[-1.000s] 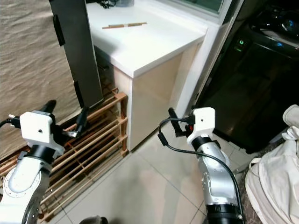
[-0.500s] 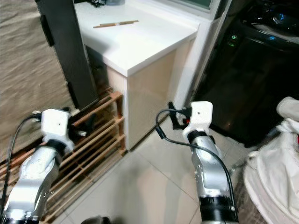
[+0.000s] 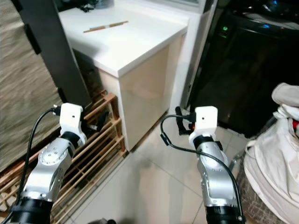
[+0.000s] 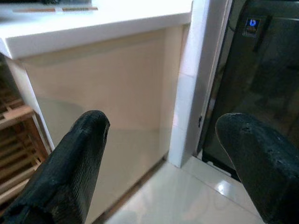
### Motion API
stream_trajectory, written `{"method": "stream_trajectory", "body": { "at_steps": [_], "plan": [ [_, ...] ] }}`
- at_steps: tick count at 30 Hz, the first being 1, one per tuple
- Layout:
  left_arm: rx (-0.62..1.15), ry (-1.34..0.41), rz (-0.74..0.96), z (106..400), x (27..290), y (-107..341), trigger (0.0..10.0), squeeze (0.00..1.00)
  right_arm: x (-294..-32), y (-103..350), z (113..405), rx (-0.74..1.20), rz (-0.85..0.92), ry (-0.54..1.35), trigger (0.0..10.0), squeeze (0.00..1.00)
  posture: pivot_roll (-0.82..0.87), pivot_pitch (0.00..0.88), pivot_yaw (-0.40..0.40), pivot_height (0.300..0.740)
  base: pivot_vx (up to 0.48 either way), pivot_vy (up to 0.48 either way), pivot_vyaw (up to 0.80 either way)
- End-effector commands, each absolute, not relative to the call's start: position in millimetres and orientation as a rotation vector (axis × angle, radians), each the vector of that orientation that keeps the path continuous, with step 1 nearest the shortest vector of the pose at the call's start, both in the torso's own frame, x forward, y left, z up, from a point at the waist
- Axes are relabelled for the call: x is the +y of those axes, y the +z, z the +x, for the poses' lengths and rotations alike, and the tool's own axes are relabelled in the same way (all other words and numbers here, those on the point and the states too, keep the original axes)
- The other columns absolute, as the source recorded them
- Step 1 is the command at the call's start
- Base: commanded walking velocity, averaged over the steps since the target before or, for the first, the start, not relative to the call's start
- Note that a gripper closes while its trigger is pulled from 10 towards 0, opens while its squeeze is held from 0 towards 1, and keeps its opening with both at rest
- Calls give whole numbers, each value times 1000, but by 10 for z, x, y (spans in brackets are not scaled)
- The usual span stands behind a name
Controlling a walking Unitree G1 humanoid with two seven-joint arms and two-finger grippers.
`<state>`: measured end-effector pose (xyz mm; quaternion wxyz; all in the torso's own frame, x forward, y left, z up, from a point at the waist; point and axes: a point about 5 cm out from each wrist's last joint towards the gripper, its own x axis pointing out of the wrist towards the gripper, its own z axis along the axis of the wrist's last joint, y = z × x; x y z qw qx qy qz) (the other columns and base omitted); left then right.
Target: Clothes washing
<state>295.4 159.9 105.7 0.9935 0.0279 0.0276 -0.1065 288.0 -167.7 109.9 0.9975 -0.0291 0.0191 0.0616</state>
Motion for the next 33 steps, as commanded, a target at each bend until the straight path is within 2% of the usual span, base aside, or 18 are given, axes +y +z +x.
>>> {"method": "stream_trajectory", "body": {
  "at_steps": [1, 9, 15, 21, 33],
  "plan": [
    [55, -132, 2, 2859, 1665, 1012, 10000, 0, -1619, 1104, 2949, 50, -94, 179, 10000, 0, -65, 28, -24, 740, 0, 0, 0],
    [44, -100, 21, 2795, 1634, 1003, 10000, 0, -1618, 1044, 3087, 91, -98, 196, 10000, 0, -13, 15, -61, 740, 0, 0, 0],
    [32, -102, 64, 2814, 1664, 1058, 10000, 0, -1604, 1013, 3184, 107, -98, 195, 10000, 0, 9, 5, -61, 740, 0, 0, 0],
    [39, -106, 108, 2870, 1750, 1082, 10000, 0, -1534, 953, 3189, 125, -73, 206, 10000, 0, 17, 0, -48, 740, 0, 0, 0],
    [39, -106, 108, 2870, 1750, 1082, 10000, 0, -1534, 953, 3189, 125, -73, 206, 10000, 0, 17, 0, -48, 740, 0, 0, 0]
  ]
}}
